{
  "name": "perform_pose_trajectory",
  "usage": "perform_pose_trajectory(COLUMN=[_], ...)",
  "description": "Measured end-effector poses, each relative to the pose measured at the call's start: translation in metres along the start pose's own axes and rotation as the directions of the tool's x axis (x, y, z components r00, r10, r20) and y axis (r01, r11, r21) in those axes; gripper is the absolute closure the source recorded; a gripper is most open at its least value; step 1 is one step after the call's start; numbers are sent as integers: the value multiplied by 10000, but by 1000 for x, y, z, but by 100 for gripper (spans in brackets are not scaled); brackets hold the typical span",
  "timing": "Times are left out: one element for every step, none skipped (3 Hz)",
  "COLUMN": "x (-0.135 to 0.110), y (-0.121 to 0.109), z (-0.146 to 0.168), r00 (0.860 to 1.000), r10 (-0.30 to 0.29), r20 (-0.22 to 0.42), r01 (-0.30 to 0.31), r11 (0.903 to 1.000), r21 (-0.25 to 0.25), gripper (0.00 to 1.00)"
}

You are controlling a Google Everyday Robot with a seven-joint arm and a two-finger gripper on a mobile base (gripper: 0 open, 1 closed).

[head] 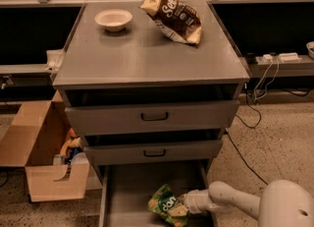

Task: Place green rice chip bag into bottom drawer

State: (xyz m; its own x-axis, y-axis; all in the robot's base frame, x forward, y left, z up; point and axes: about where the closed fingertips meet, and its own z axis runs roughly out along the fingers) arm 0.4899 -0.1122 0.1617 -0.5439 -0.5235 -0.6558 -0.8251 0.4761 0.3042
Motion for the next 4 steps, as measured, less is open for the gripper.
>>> perform_pose_trajectory(x=[7, 10, 10, -1], y=[-5, -8, -10, -12], z=[10, 15, 17, 8], r00=[9992, 9980, 9971, 9985], r10=[383, 617, 753, 528], r20=[-77, -142, -139, 137], r01=[-384, -621, -757, -523], r11=[9992, 9977, 9966, 9979], r21=[-133, -268, -330, -384], gripper=[81, 59, 35, 12])
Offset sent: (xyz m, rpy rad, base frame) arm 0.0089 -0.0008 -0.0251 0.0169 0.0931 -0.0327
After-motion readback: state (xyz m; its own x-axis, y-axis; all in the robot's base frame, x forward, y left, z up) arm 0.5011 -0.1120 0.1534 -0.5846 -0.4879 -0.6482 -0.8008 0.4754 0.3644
